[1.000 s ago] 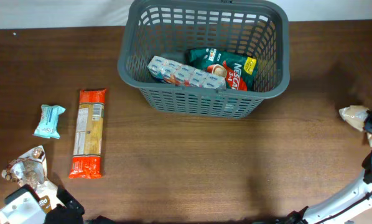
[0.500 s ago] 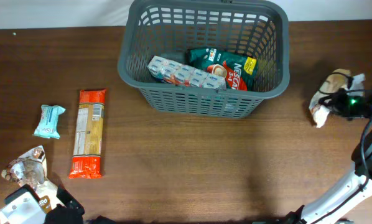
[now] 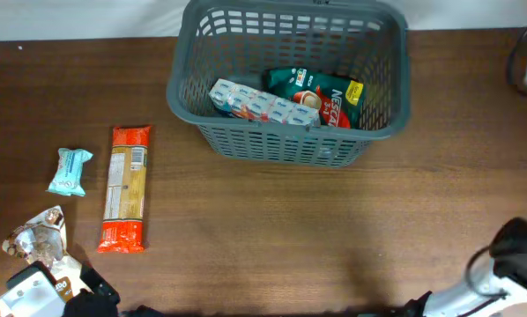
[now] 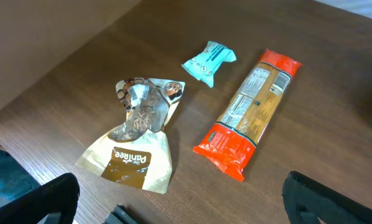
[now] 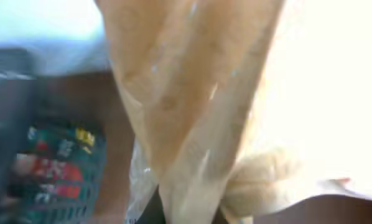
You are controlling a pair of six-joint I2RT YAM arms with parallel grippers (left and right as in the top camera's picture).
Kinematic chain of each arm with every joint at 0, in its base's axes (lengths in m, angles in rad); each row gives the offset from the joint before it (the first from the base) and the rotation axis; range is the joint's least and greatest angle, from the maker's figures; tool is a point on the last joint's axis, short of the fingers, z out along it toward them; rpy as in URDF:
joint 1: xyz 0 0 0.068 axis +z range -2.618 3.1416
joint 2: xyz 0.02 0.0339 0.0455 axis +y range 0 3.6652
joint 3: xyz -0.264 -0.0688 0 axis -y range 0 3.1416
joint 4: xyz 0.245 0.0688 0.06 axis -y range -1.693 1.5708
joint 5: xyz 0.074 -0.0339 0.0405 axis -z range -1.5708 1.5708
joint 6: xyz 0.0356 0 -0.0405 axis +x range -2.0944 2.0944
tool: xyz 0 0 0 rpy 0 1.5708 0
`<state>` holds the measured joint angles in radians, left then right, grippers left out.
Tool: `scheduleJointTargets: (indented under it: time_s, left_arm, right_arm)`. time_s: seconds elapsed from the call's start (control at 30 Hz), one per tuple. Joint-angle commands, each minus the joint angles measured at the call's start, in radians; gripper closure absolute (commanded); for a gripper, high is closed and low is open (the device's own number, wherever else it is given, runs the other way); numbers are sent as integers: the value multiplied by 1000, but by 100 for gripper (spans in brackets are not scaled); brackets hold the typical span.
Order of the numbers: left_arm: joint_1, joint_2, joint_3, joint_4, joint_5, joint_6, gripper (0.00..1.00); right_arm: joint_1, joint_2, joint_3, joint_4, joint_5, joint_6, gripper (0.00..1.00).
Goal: Pack container
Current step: 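Lift the bread bag with the right gripper toward the basket, then drop the bread bag into the basket and open the right gripper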
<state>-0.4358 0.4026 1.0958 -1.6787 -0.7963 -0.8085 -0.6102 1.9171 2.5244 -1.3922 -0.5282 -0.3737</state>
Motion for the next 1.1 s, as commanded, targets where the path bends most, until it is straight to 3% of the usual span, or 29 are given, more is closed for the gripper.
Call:
scheduleJointTargets:
  time_s: [0.0,0.13,0.3,0.67,0.7,0.73,0.8,1.0,1.07]
  left_arm:
    - [2,-2,3,2,-11,-13,1]
    - [2,-2,3,2,-11,-13,1]
    - [2,-2,3,2,-11,-12,1]
    - [2,-2,3,2,-11,-12,1]
    - [2,-2,3,2,-11,-12,1]
    - [2,-2,3,2,-11,-12,1]
    - [2,-2,3,2,-11,-12,1]
    - [2,-2,3,26,-25,-7,1]
    - [2,-2,6,64,-42,80,1]
  right_arm:
    - [117,-57,238,-48,-150,-132,96]
    - [302,-63,383,-48,-247,-136,96]
    - [669,0,279,-56,-225,-230,96]
    - [879,268,50,-77,-94,-243,96]
    - [886,285,50,-86,-86,-243,80]
    - [892,300,50,-93,-79,-243,56]
    - [899,312,50,-106,-53,-243,1]
    - [897,270,97,-188,-28,-238,1]
    - [895,225,163,-180,57,-158,1]
